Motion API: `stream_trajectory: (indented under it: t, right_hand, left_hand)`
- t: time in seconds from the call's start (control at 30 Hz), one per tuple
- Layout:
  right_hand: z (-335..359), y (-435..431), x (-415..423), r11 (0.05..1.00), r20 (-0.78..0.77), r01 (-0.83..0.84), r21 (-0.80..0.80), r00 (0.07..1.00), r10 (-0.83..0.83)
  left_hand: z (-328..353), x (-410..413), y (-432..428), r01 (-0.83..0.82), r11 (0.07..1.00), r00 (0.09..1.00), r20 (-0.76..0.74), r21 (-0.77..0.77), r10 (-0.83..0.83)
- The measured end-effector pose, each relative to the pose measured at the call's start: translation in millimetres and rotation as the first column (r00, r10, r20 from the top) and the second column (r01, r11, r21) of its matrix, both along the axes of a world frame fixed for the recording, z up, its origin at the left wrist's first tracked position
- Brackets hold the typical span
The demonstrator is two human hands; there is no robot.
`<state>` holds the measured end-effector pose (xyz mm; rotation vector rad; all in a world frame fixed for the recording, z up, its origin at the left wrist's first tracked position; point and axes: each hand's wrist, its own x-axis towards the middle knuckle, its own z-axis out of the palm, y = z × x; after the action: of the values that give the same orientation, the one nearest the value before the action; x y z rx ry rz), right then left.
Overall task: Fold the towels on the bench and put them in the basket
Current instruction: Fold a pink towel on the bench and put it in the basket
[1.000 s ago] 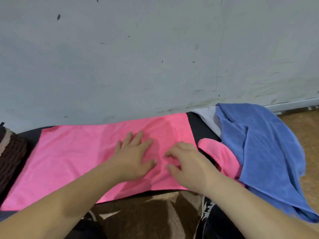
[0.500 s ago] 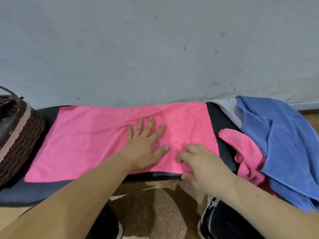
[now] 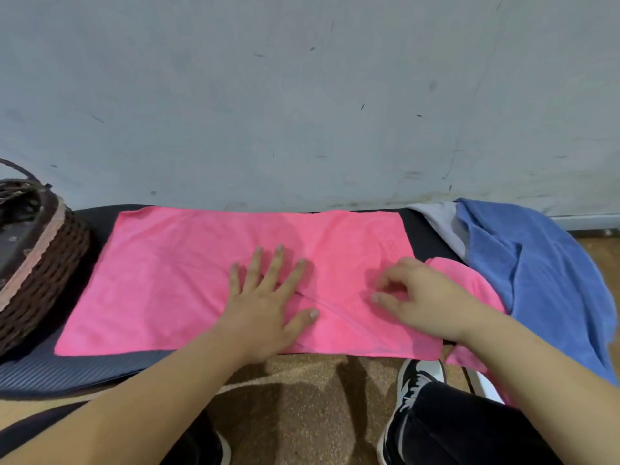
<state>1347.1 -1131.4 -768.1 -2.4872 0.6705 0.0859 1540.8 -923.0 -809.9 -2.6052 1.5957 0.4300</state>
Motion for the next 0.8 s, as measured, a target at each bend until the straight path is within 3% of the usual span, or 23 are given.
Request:
stream_trajectory:
  t: [0.07, 0.2, 0.27, 0.37, 0.43, 0.63, 0.8]
  right_hand:
    - [-8, -5, 3, 0.996, -0.038, 0.008, -0.084, 0.999, -0.012]
    - [-18, -8, 6, 0.994, -0.334, 0.039, -0.1, 0.94, -0.071]
    - [-20, -10, 10, 0.99, -0.281, 0.1, -0.101, 0.951, -0.125]
    - [-9, -11, 17, 0.986, 0.004, 0.167, -0.028, 0.986, -0.167]
    - [2, -13, 22, 0.974, 0.089, 0.227, 0.024, 0.97, -0.228]
    - [9, -67, 48, 0.887, 0.134, 0.459, -0.051, 0.883, -0.449]
    - [-20, -99, 68, 0.858, 0.069, 0.508, -0.073, 0.861, -0.504]
  left_hand:
    - [-1, 3, -2, -0.013, 0.999, 1.0, 0.001, 0.049, 0.013]
    - [-3, 4, -12, 0.005, 0.998, 1.0, -0.01, 0.062, -0.004]
    - [-1, 4, -21, 0.008, 0.999, 1.0, -0.024, 0.05, -0.007]
    - [7, -2, -35, 0.044, 0.999, 0.998, -0.04, 0.017, -0.044]
    - [15, -13, -45, 0.098, 0.994, 0.992, -0.07, -0.043, -0.101]
    - [21, -68, -75, 0.323, 0.9, 0.914, -0.151, -0.292, -0.377]
    - [15, -98, -91, 0.393, 0.8, 0.867, -0.109, -0.453, -0.487]
